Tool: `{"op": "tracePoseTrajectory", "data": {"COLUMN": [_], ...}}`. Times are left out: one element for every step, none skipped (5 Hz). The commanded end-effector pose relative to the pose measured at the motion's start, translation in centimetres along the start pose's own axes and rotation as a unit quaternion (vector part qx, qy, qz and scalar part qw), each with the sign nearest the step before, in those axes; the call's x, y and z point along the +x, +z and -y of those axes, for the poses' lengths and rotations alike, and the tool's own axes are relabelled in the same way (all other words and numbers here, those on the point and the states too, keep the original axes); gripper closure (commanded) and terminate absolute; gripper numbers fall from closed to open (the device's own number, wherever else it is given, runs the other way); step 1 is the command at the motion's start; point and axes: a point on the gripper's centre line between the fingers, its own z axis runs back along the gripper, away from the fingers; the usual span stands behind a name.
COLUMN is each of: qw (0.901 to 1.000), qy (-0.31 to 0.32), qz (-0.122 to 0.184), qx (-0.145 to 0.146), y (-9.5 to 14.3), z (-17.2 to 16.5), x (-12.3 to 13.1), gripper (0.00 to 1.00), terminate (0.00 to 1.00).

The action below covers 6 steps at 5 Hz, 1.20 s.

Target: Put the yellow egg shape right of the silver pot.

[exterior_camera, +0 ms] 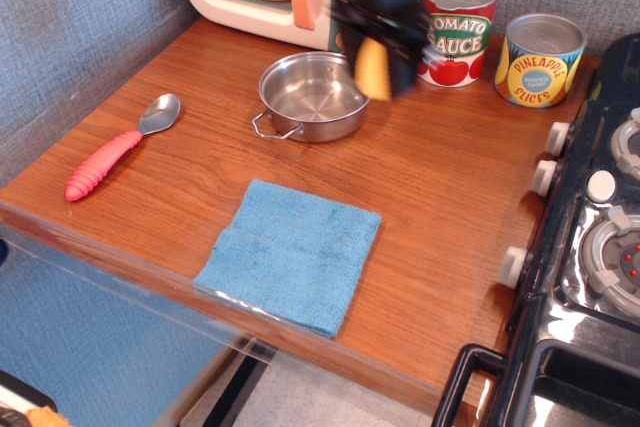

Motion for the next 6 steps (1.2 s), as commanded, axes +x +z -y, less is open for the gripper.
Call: {"op": "tracePoseTrajectory", "data": {"qw": [0.998,0.9983,0.9991,0.9996,0.9993,0.9989], "qy": [-0.05,-0.043,-0.032,-0.023,-0.035,-0.042], "qz": [-0.016,-0.01,0.007,0.004,-0.002,0.021], "qx": [0.034,0.036,0.028,0.013,0.012,0.001], "y": [-1.9,-3.5,-4.9,-6.1,-6.5,-4.4], "z": [4.4,3.7,2.5,1.7,1.5,1.9], "x": [0.5,0.5,-0.3,-1.6,-2.2,-1.8], "gripper": [1.0,1.0,1.0,0.0,0.0,0.0], "terminate": [0.0,0.0,0.0,0.0,0.0,0.0]}}
